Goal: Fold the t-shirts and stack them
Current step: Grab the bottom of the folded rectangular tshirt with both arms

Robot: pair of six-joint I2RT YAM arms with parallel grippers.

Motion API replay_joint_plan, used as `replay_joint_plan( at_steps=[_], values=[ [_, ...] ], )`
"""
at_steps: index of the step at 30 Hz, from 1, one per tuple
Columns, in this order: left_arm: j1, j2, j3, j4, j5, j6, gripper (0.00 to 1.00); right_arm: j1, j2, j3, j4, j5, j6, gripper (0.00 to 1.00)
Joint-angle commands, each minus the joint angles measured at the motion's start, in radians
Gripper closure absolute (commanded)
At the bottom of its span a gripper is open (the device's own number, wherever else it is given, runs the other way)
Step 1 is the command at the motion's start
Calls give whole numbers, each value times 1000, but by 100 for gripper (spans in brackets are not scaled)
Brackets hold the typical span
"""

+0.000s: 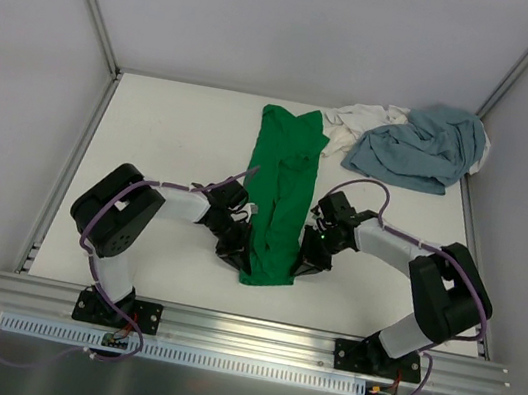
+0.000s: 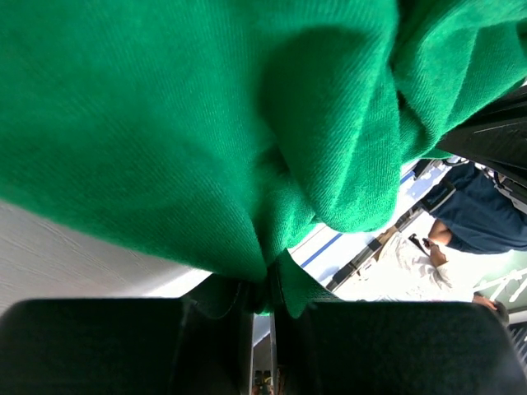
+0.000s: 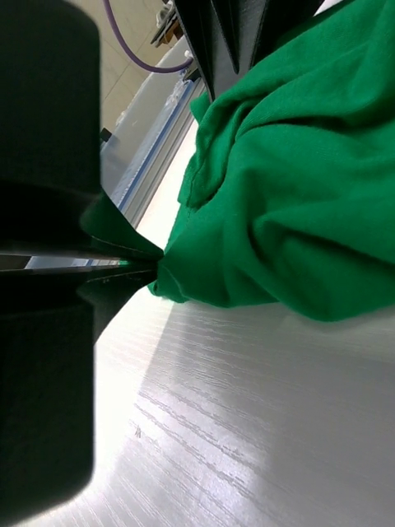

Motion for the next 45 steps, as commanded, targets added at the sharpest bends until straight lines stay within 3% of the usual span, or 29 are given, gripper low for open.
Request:
replay_joint_plan(
  at_steps=[1,16,32,45],
  values=[
    [-11,-2,31,-41,7,37,100,4,-17,4,-27,-15,-7,94],
    [-11,-104,54,-239,59,110,100,6,-186,-80,-206,-36,-47,96],
    [-11,-196,0,-337,148,103,99,6,-207,-63,-237,-85,-63,96],
    [-11,-216,49,-362,96,114,98,6,-187,32,-274,-73,-81,98]
  ],
)
